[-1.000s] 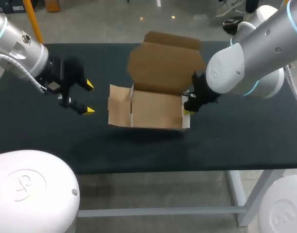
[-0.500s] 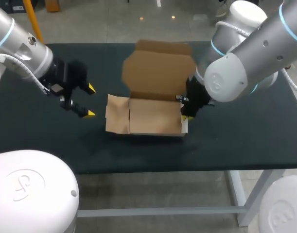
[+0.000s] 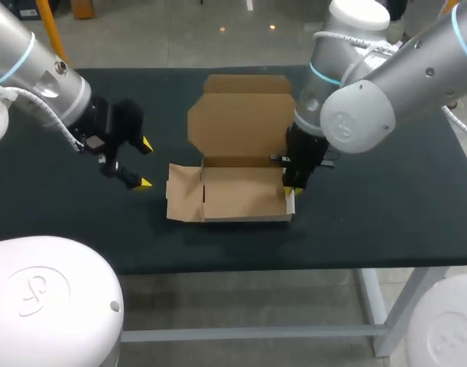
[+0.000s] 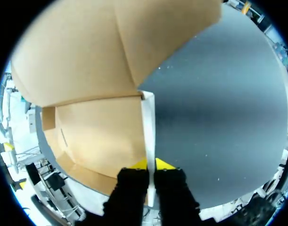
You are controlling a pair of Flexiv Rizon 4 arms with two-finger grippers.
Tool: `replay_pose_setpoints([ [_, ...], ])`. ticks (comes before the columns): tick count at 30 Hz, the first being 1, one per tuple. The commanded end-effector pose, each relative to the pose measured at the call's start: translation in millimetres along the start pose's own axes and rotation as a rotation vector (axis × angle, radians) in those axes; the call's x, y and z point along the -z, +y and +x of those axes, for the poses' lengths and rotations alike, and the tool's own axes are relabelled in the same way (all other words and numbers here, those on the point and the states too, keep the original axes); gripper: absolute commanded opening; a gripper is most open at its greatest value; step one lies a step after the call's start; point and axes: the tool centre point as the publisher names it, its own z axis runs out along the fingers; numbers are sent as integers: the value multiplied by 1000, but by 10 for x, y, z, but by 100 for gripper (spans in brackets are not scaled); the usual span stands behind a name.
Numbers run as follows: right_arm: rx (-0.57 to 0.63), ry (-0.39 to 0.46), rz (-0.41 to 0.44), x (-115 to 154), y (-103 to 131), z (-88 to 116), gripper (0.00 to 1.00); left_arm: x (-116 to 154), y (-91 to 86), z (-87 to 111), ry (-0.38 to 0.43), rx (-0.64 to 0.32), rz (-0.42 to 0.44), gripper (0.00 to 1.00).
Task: Assemble the packaging by folding the flat box into shape, placing the metal phone stand inside, and closing the box properly
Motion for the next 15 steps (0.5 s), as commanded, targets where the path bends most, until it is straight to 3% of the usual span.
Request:
replay_pose_setpoints([
  [1,1,-5,46,24,72,17,0,3,-10,-13,4,1,-6,100],
  [11,1,-5,46,24,72,17,0,3,-10,-13,4,1,-6,100],
  [15,-4,-3,91,10,74,36,0,3,-10,-13,4,1,-6,100],
])
